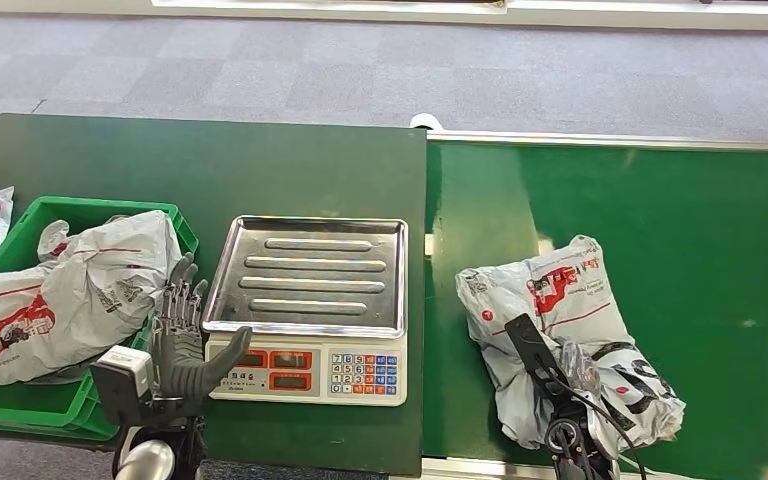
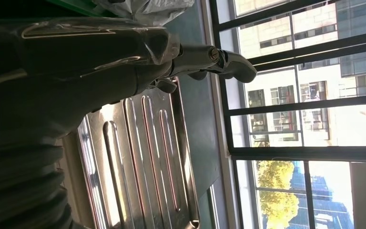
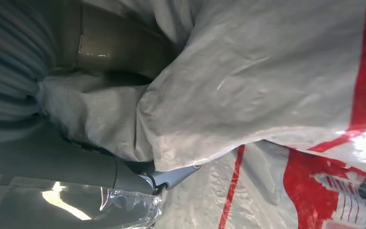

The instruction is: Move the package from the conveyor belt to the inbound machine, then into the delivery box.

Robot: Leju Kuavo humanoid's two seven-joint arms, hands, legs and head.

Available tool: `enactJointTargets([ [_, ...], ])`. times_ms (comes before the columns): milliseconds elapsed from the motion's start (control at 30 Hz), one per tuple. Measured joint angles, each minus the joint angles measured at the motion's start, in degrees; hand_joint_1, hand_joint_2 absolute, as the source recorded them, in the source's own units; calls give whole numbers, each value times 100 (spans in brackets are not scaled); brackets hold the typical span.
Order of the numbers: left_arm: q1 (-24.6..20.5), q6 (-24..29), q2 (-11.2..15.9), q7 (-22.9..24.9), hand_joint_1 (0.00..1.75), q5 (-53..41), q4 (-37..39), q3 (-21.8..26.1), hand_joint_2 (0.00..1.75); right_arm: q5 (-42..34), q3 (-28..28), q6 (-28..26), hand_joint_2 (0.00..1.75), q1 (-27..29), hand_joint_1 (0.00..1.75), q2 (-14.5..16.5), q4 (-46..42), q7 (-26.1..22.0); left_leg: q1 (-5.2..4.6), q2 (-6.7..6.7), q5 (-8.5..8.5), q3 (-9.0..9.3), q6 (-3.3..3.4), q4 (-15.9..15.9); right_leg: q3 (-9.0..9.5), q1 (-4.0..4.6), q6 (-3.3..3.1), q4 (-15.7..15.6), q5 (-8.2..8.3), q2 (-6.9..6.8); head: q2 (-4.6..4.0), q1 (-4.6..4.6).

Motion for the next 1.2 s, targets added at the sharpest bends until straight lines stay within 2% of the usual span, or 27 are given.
enactJointTargets([
  [167,63,49,2,-6,0,1,-72,4,175,-144,51,-450,175,140,175,-1,-289,-381,-1,-3,0,-12,0,0,-5,-1,0,0,0,-1,0,1],
  [333,213,108,2,-80,0,6,-224,23,175,-450,235,-756,175,367,175,-27,-1458,-700,-1,-1,0,-26,0,0,-26,-1,0,0,0,0,0,0],
  [400,232,128,2,-139,0,10,-246,24,175,-634,265,-1093,175,381,175,-54,-1870,-942,-1,-2,0,-28,0,0,-27,-1,0,0,0,-1,0,1],
  [533,248,198,7,-251,0,25,-262,25,175,-692,204,-2243,175,381,175,-108,-2677,-1545,-1,-3,0,-30,0,0,-27,-1,0,0,0,-1,0,0],
  [633,233,236,16,-311,0,54,-263,24,175,-324,131,-2627,175,368,175,-133,-3226,-1540,-2,0,0,-29,0,0,-27,-2,0,0,0,0,0,1],
  [800,158,243,17,-328,0,89,-261,22,175,-127,137,-2635,175,342,175,-126,-3754,-1468,-1,-3,0,-29,0,0,-25,-1,0,0,0,-1,0,0],
  [1000,119,242,17,-338,0,95,-256,21,175,-131,196,-2556,175,322,175,-89,-3921,-1428,-1,-3,1,-31,0,0,-25,-1,0,1,0,-1,0,0],
  [1100,44,202,17,-376,0,117,-215,20,175,-137,311,-2136,175,197,175,-74,-3882,-1558,-1,0,1,-36,0,0,-27,-1,0,1,1,0,0,0],
  [1200,-163,135,18,-415,0,131,-88,-2,175,-34,610,-1387,175,-214,175,-70,-3511,-1843,-1,2,6,-36,1,-1,-26,-1,-1,2,6,1,0,1],
])
